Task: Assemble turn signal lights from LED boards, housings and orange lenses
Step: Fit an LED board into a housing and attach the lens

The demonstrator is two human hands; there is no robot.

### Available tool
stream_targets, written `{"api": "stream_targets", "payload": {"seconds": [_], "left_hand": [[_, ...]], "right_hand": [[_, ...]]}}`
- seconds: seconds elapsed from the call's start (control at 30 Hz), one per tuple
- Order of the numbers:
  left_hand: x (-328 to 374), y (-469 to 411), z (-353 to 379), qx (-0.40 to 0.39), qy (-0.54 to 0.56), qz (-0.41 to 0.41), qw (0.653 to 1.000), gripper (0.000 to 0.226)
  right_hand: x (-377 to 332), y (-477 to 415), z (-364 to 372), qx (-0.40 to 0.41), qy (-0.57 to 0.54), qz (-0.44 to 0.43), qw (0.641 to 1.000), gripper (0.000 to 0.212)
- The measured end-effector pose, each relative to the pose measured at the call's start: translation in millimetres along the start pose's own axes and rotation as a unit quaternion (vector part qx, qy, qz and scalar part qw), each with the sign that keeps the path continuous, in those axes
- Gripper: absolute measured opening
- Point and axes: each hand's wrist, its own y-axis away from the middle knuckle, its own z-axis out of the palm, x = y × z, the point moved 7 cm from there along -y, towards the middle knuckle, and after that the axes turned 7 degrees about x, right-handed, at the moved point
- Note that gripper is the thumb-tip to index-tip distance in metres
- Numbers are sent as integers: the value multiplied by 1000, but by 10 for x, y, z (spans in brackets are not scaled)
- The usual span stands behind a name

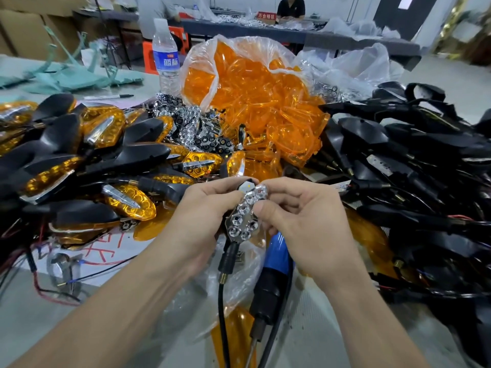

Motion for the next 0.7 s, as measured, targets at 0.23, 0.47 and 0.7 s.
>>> {"api": "stream_targets", "payload": {"seconds": [0.23, 0.47, 0.7], "left_hand": [[-17, 17, 25, -48, 54, -6, 997, 32], [51, 91, 98, -112, 14, 26, 993, 38], [74, 89, 106, -89, 32, 65, 993, 43]], "right_hand": [[-129, 79, 35, 67, 140, -105, 982, 23], [-110, 97, -17, 116, 154, -115, 975, 26], [-38, 66, -47, 153, 130, -92, 975, 31]]}}
